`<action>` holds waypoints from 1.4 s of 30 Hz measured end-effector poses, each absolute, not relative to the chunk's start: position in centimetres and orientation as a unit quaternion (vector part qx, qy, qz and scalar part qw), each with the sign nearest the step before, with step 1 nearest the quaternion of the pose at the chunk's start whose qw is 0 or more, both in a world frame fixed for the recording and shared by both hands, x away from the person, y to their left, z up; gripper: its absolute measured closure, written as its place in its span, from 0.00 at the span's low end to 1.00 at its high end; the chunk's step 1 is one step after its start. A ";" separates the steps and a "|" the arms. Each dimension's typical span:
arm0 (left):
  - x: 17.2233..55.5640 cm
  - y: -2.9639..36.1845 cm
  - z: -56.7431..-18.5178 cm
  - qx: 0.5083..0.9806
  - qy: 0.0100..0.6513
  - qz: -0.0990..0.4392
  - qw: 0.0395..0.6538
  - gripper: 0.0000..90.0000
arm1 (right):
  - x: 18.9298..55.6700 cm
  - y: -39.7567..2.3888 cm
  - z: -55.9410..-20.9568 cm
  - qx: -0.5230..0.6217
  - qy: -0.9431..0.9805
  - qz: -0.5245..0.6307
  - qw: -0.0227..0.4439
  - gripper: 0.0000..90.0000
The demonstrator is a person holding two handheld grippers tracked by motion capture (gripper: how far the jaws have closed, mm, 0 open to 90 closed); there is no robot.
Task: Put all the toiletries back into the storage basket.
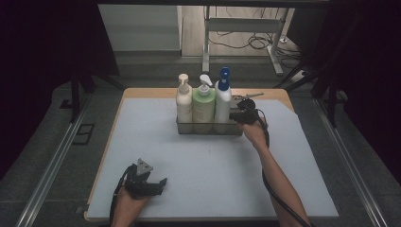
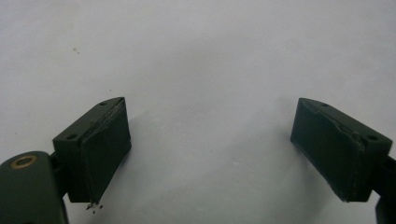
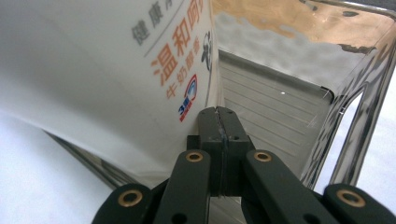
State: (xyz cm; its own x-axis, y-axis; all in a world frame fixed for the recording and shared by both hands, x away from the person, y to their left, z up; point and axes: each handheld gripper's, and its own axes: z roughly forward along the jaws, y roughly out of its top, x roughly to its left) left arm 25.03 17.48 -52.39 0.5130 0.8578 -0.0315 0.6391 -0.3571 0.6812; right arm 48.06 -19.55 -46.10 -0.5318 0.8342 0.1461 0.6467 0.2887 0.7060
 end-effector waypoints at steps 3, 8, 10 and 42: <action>25.0 17.5 -52.4 0.806 0.464 0.168 0.326 0.13 | 47.8 -19.6 -46.0 0.465 0.794 0.370 0.126 1.00; 25.0 17.5 -52.4 0.807 0.464 0.168 0.325 0.13 | 47.5 -19.4 -45.9 0.461 0.797 0.370 0.126 1.00; 25.0 17.5 -52.4 0.806 0.464 0.168 0.326 0.13 | 47.4 -19.5 -45.9 0.460 0.797 0.370 0.127 1.00; 25.0 17.5 -52.4 0.806 0.464 0.168 0.326 0.13 | 46.3 -20.6 -44.9 0.455 0.793 0.368 0.171 0.57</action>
